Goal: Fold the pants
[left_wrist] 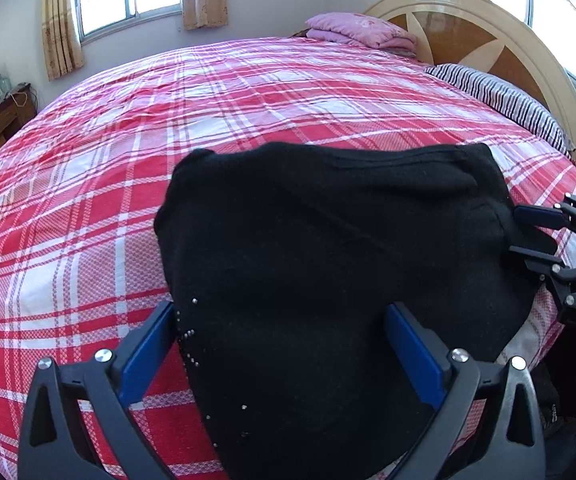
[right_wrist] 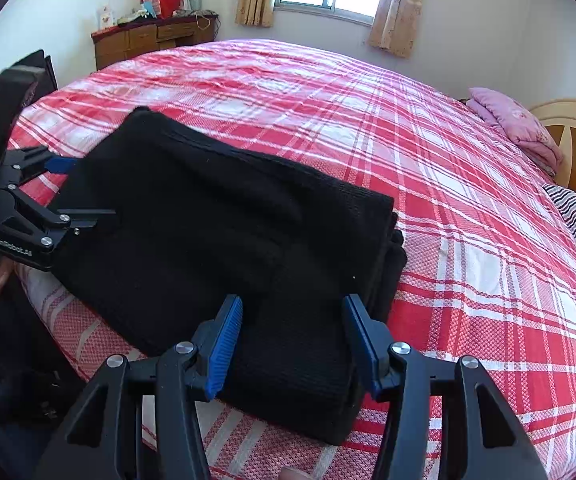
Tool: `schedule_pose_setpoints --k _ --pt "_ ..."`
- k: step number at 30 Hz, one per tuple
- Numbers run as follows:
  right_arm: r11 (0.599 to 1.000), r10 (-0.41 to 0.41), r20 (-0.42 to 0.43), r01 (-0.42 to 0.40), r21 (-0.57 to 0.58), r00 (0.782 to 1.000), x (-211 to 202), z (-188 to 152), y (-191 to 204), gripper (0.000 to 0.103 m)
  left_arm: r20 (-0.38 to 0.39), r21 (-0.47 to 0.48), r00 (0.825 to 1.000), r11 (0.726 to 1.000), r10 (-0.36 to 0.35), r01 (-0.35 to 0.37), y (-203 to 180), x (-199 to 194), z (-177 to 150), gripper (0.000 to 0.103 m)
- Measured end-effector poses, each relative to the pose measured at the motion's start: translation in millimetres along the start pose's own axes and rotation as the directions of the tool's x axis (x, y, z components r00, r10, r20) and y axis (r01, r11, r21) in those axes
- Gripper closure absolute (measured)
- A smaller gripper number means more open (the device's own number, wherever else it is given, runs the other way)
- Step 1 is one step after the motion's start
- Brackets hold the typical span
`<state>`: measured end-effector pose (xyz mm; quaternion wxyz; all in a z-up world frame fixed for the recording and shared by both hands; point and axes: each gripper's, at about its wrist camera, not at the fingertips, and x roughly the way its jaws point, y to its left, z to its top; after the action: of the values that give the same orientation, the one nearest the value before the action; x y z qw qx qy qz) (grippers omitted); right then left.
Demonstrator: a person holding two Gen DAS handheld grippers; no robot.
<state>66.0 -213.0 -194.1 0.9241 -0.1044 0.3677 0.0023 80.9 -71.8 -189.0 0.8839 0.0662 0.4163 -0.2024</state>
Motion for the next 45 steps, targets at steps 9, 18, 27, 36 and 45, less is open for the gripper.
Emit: schedule_pose_setpoints --k 9,18,27,36,45 --pt "0.992 0.047 0.013 -0.048 0.115 0.999 -14.9 0.4 -27.5 0.045 0.052 -0.021 0.996 0.998 0.067 -0.066 15.2 -15.3 7.3 0.0" --pt "0.952 0.068 -0.014 -0.06 0.3 0.998 2.2 -9.4 -62.5 0.044 0.036 -0.099 0.998 0.994 0.048 -0.044 33.5 -9.1 5.6 0.0" --pt "0.902 0.177 0.006 -0.164 0.4 0.984 5.8 -3.4 -73.6 0.042 0.048 -0.204 0.999 0.979 -0.014 0.024 54.1 -2.6 2.8 0.0" --pt "0.852 0.217 0.001 -0.189 0.489 0.976 24.8 -2.8 -85.1 0.044 0.069 -0.205 0.994 0.975 -0.079 0.092 48.2 8.4 6.7 0.0" --pt "0.81 0.299 0.056 -0.284 0.512 0.953 25.8 -9.8 -87.2 0.056 0.044 -0.142 0.996 0.986 -0.079 0.084 39.5 11.2 10.5 0.0"
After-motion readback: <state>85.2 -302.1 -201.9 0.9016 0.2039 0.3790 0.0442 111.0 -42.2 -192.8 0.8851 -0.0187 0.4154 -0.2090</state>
